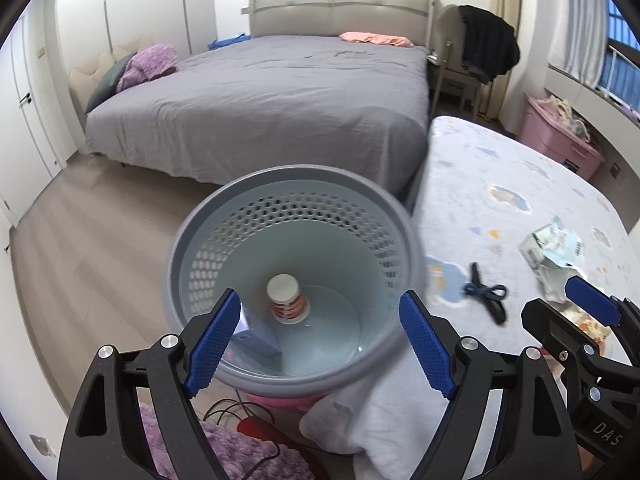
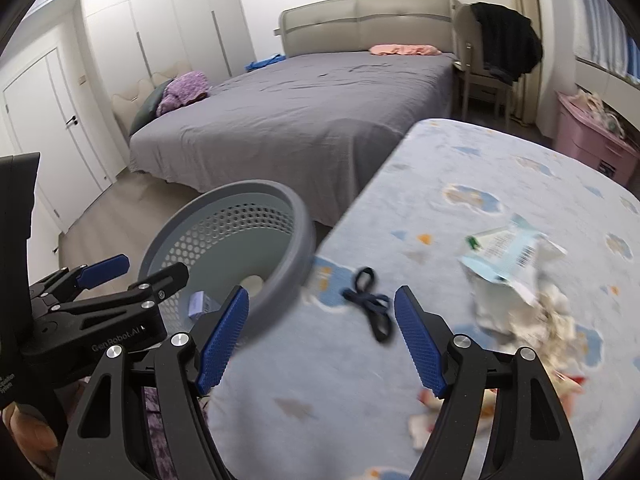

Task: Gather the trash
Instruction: 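Move both tools back over the table toward the remaining trash, then close the right gripper on the pink toy pig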

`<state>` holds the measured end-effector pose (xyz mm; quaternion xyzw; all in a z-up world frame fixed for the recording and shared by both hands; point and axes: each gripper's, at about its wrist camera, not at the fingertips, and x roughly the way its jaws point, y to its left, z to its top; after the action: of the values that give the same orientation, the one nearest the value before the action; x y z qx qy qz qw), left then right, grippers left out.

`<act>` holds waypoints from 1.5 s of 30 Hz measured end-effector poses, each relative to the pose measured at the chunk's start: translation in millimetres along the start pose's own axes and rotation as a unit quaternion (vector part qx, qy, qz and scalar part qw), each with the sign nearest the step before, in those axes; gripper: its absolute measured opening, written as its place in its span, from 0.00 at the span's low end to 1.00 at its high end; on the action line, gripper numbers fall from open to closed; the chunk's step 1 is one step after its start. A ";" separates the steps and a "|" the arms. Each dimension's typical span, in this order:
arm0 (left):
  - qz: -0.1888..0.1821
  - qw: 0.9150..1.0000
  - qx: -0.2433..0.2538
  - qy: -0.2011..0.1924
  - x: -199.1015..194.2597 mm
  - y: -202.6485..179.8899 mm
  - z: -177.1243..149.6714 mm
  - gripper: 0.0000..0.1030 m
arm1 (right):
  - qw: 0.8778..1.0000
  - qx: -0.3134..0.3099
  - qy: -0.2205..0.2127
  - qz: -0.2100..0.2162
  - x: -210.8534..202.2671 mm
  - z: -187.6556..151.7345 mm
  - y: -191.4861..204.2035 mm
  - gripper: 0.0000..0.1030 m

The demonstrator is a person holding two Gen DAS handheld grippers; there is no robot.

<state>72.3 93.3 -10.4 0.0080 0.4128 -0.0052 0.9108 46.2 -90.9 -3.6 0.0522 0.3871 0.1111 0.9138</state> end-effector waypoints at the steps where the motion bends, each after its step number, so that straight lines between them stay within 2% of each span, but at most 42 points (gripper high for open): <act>1: -0.003 1.000 0.003 0.000 -1.8 -3.5 -0.8 0.78 | 1.000 0.004 -0.001 -0.003 -3.7 -1.7 -5.2 0.70; 11: -0.043 0.998 0.045 0.009 -13.3 -56.5 -9.3 0.78 | 0.998 0.049 -0.001 -0.043 -46.8 -31.9 -53.6 0.70; 25: -0.065 0.994 0.081 0.021 -19.1 -102.5 -27.7 0.78 | 0.989 0.106 0.014 -0.107 -88.6 -80.8 -121.3 0.70; 33: -0.069 0.992 0.097 0.035 -11.7 -120.1 -41.9 0.78 | 0.981 0.142 0.032 -0.130 -78.9 -104.4 -156.5 0.70; 45: -0.075 0.990 0.111 0.049 -3.6 -133.1 -52.4 0.78 | 0.977 0.146 0.051 -0.146 -43.4 -96.5 -174.7 0.70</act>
<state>28.4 -38.8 -43.6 0.0782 0.4533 -0.1183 0.8800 -24.1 -270.0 -72.2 0.1228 0.4487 -0.0784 0.8817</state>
